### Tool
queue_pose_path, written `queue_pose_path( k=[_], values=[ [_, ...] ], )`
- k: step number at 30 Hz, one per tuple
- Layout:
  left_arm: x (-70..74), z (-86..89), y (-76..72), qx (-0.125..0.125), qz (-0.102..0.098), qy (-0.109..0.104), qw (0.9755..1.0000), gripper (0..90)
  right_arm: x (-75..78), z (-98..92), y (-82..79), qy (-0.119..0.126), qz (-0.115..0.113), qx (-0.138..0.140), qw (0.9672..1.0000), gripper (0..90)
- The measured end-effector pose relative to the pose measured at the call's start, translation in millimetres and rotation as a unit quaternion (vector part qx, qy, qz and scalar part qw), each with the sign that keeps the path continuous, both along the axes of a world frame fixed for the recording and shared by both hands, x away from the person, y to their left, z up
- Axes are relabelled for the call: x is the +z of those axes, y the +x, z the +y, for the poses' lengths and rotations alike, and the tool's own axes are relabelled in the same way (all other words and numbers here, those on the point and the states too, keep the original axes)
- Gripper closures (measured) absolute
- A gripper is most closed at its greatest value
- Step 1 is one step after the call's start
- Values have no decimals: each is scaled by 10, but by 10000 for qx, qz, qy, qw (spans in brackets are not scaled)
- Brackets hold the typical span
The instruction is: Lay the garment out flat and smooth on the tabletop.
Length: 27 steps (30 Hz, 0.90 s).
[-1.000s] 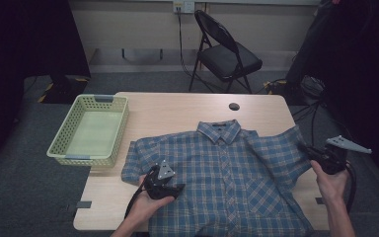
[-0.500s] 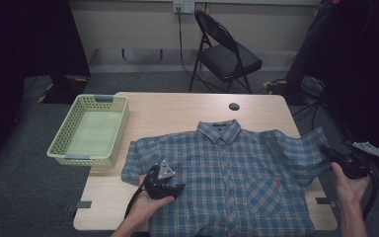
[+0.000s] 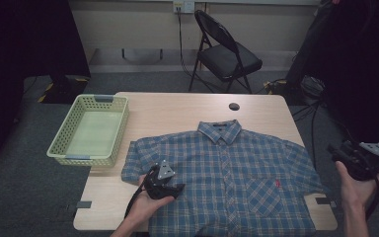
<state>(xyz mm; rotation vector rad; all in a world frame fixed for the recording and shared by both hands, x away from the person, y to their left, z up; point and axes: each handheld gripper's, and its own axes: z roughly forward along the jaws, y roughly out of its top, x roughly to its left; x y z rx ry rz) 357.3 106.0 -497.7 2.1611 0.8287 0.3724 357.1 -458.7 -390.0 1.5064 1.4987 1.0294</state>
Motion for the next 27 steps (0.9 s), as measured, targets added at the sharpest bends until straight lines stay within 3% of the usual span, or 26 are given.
queue_pose_path(
  k=[5, 7, 10, 11, 12, 16, 19, 22, 26, 27],
  values=[
    [0, 0, -1, 5, -1, 2, 10000, 325, -43, 367, 78, -281, 137, 454, 9985, 431],
    [0, 0, -2, 7, -1, 1, 10000, 325, -53, 532, 97, -428, 200, 724, 9963, 419],
    [1, 1, -5, 7, 8, 3, 10000, 325, -68, 734, 127, -289, 239, 1050, 9938, 382],
    [2, 3, -7, -1, 1, 11, 10000, 325, -109, 872, 147, -343, 345, 1187, 9917, 340],
    [2, 4, -9, -5, 6, 8, 10000, 325, -109, 872, 147, -343, 345, 1187, 9917, 340],
    [3, 3, -15, -5, 6, 15, 10000, 324, -266, 1181, 192, -594, 657, 1633, 9826, 257],
    [3, 1, -17, -6, 10, 18, 10000, 321, -415, 1428, 225, -674, 912, 2020, 9728, 224],
    [-3, -21, -28, 99, -39, 29, 9999, 303, -613, 1668, 253, -590, 1226, 2343, 9626, 229],
    [-4, -25, -20, 28, -37, 25, 10000, 303, -856, 1872, 293, -846, 1568, 2530, 9509, 237],
    [-8, -21, -18, 16, -37, 3, 10000, 301, -890, 1899, 287, -893, 1595, 2512, 9505, 237]
  ],
)
